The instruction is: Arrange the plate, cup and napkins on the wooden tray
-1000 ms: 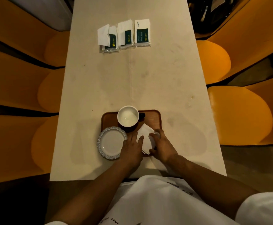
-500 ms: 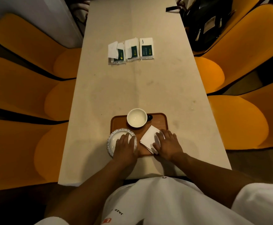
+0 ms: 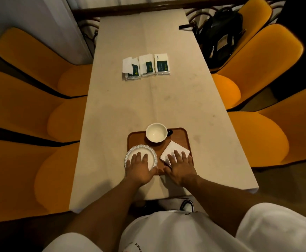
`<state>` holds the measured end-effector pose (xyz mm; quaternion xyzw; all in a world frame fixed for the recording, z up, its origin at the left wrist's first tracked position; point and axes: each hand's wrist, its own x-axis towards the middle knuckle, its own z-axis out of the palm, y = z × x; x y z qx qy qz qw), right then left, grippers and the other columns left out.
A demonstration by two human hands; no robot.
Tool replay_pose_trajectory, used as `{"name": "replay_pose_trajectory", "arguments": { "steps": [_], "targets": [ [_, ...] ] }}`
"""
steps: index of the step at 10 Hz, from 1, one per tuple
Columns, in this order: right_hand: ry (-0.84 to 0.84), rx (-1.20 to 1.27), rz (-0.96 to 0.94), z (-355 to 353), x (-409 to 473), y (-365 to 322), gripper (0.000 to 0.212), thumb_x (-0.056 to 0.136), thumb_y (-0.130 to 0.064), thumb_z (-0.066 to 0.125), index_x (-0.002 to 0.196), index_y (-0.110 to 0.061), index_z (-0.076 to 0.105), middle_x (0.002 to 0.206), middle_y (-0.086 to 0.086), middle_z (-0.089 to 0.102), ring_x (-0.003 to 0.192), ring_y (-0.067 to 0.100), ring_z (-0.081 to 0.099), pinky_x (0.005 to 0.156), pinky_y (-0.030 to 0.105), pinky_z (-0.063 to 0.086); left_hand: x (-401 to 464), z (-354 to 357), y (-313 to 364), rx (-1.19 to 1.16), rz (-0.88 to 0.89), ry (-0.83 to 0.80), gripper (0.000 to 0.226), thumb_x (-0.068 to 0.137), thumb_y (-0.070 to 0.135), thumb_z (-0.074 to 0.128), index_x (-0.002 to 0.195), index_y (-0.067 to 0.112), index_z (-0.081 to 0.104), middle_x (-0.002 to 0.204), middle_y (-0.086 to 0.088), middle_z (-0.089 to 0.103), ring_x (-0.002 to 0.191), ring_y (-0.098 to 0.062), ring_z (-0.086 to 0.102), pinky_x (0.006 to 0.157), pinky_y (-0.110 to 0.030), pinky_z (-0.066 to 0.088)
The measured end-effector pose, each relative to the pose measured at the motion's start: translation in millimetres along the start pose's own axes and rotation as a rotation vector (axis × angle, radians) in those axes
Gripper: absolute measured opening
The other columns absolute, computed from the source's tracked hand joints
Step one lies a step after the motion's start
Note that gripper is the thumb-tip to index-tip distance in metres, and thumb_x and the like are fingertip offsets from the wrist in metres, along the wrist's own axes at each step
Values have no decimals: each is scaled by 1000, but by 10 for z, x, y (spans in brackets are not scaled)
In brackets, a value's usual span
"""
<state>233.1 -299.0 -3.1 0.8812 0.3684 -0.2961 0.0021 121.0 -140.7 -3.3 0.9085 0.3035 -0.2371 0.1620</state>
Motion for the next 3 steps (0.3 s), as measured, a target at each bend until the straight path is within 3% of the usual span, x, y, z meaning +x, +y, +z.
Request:
{"name": "replay_pose_trajectory", "arguments": {
  "steps": [1, 3],
  "targets": [
    [-37, -8, 13, -40, -47, 5, 71, 97, -60, 23, 155, -24, 9, 165, 11, -1, 150, 39, -4, 119, 58, -1, -71, -36, 13, -12, -16, -14, 82, 92, 69, 35, 157, 19, 23, 167, -14, 16, 153, -35, 14, 124, -54, 13],
    [-203, -74, 82, -388, 18, -11, 72, 93, -52, 41, 153, -19, 17, 163, 14, 11, 149, 41, 7, 119, 58, 5, -51, -348, 35, 20, 75, -170, 64, 98, 44, 47, 153, 14, 34, 164, -16, 27, 149, -33, 27, 121, -44, 27]
  ]
}}
